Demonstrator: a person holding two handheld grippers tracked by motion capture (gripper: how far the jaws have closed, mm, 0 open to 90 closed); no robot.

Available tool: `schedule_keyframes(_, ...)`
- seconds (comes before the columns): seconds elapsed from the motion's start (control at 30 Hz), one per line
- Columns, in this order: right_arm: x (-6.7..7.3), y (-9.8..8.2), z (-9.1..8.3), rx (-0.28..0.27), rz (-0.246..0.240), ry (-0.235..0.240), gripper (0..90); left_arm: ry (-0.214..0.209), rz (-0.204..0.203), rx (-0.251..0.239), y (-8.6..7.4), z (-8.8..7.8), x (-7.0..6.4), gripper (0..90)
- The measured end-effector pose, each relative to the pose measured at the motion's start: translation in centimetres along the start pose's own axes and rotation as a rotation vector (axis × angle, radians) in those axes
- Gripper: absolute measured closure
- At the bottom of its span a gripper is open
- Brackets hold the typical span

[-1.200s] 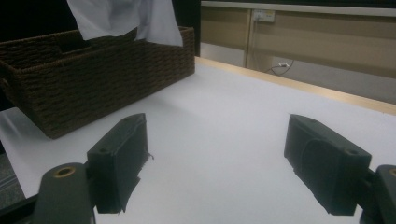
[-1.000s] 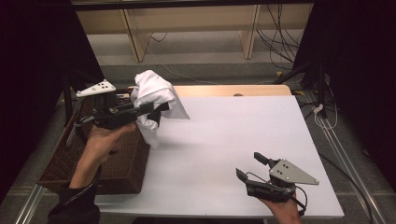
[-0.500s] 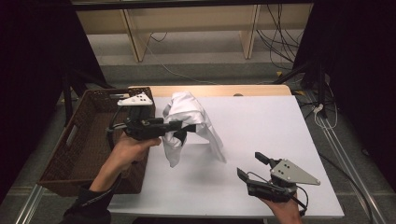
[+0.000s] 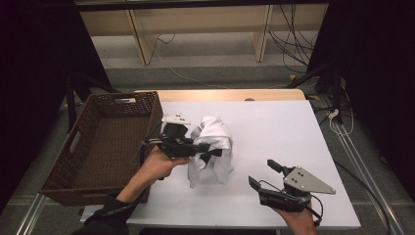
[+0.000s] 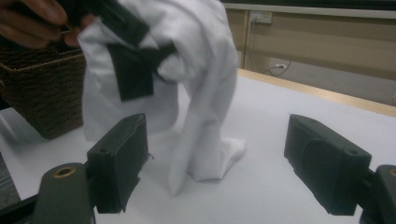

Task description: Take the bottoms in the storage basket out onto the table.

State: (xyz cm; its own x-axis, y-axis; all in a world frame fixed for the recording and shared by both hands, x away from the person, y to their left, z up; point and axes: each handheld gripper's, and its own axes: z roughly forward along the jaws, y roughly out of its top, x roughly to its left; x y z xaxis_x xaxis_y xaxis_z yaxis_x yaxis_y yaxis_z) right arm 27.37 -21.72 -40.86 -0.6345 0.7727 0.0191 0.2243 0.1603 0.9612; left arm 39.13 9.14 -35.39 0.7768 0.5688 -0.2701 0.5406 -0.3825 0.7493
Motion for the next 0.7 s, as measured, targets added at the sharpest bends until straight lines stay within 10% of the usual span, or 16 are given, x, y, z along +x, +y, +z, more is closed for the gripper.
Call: schedule_keyframes(0.7, -0.1, -0.1, 0.1, 0.002, -0.001, 0.000, 22.7, 0.096, 0.027, 0.110, -2.1, 7.8, 0.6, 72.9)
